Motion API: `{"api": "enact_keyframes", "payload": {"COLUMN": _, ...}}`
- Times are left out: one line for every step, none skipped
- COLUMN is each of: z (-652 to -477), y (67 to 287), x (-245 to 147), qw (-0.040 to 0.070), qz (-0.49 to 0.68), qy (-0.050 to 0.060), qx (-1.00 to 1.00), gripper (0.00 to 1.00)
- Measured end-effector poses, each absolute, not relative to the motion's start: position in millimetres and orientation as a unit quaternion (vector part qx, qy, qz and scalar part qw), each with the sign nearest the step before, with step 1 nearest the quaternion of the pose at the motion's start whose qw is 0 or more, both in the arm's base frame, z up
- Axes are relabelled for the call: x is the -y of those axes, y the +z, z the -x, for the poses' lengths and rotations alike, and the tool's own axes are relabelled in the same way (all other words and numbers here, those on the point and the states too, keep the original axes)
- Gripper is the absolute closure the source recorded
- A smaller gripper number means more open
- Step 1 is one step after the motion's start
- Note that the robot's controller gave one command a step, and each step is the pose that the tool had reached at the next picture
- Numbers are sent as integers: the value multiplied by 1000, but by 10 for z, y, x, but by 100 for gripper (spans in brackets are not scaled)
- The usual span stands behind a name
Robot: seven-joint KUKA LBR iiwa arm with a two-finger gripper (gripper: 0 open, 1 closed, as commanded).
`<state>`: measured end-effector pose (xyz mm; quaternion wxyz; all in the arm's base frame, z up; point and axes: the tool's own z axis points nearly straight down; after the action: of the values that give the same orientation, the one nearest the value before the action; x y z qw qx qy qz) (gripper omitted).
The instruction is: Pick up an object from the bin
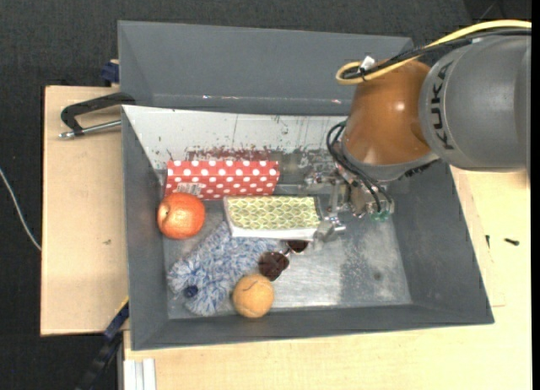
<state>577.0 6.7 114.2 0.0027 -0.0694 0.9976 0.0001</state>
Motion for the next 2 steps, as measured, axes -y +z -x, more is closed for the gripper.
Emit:
{"api": "enact_keyframes", "payload": {"z": -5703, "y": 792, "x": -93, "qw": 11, "qz": 144, "qy": 0, "qx": -989, "gripper": 100}}
{"api": "enact_keyframes", "payload": {"z": -5704, "y": 792, "x": -92, "qw": 11, "qz": 144, "qy": 0, "qx": -989, "gripper": 100}}
